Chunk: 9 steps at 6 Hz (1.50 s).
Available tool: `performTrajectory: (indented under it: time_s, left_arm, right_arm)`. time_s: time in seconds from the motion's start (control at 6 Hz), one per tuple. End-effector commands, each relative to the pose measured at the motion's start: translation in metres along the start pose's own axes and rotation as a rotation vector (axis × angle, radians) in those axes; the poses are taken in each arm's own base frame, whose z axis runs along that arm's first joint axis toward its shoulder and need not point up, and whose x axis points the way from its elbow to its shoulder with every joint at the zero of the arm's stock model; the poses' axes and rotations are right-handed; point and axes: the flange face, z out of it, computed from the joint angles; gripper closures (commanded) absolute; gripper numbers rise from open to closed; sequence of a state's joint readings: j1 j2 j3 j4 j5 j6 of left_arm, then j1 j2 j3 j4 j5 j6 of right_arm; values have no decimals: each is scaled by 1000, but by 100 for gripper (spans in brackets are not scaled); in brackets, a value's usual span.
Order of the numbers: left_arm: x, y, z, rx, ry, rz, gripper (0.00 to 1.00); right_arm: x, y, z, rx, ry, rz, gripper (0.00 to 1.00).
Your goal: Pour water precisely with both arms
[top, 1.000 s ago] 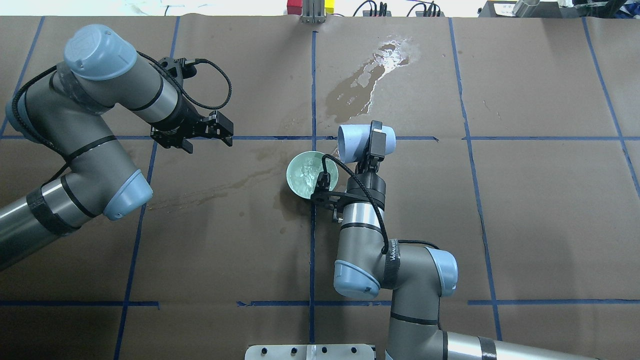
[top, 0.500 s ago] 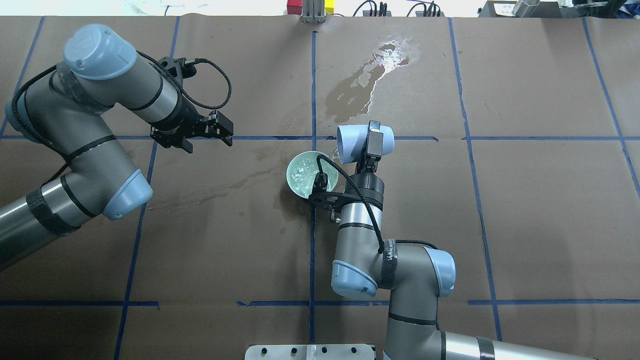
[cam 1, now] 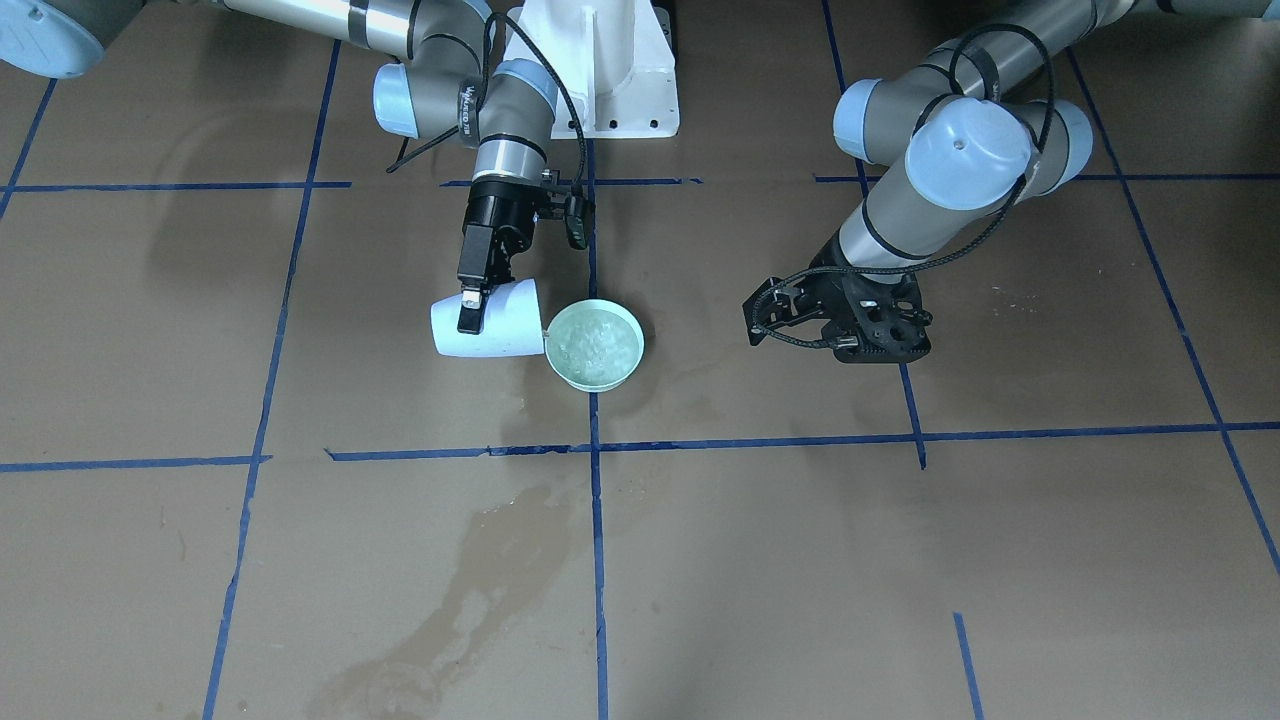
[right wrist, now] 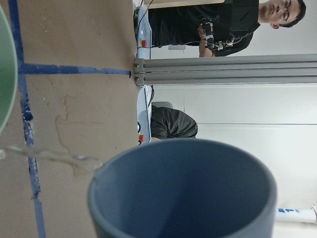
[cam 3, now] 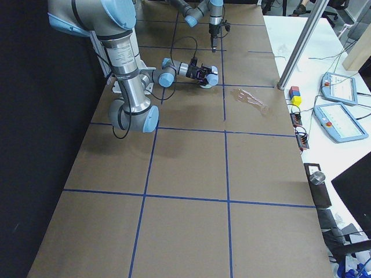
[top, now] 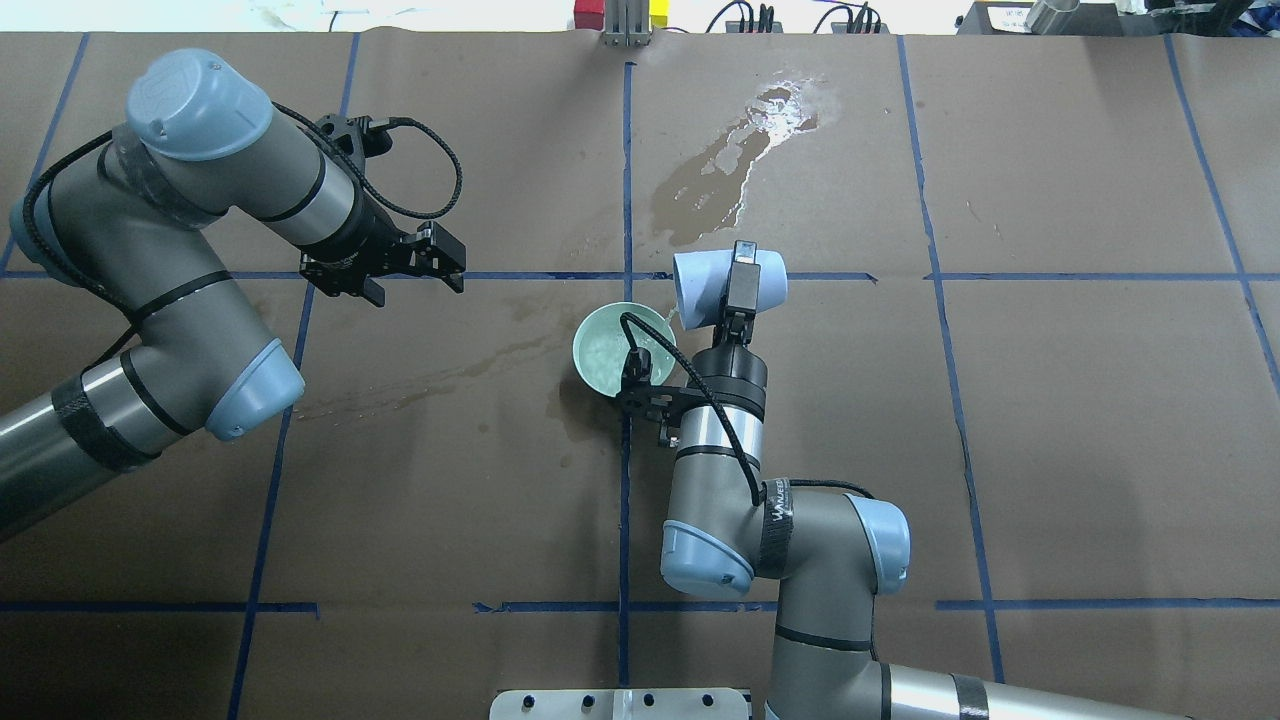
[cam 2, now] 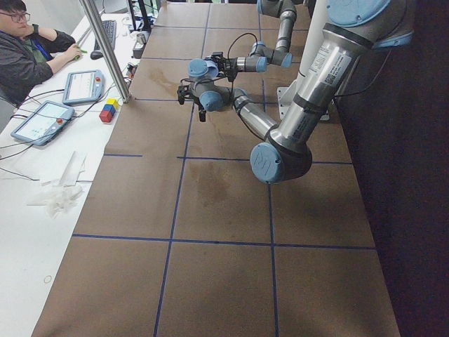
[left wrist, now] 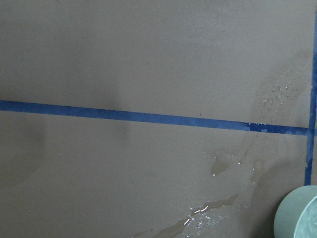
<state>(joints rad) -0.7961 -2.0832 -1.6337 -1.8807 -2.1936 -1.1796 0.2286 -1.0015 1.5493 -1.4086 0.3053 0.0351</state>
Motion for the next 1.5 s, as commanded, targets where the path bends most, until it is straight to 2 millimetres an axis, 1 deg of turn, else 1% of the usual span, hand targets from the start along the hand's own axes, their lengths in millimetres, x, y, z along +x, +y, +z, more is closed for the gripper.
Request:
performTrajectory:
  time_s: [0.0,0.5,0.67,0.83,1.0,1.17,1.33]
  left_arm:
    - [0,0,0,0,0,0,0]
    - [0,0,0,0,0,0,0]
    - [0,0,0,0,0,0,0]
    - [0,0,-1,0,1,1,0]
    - [0,0,-1,0,1,1,0]
    - [0,0,-1,0,1,1,0]
    - [0,0,-1,0,1,1,0]
  right_arm:
    - [1,-1,0,1,0,-4,100]
    - [4,-4,-1,3,-2,1,100]
    - [10,-10,-3,9,-6,22,100]
    - [15,-10,-4,12,-10,47,100]
    - [33,-13,-10,24,-43,112,100]
    - [42,-11,-13,27,-78,254,100]
    - [43,-8,-16,42,-156,542,100]
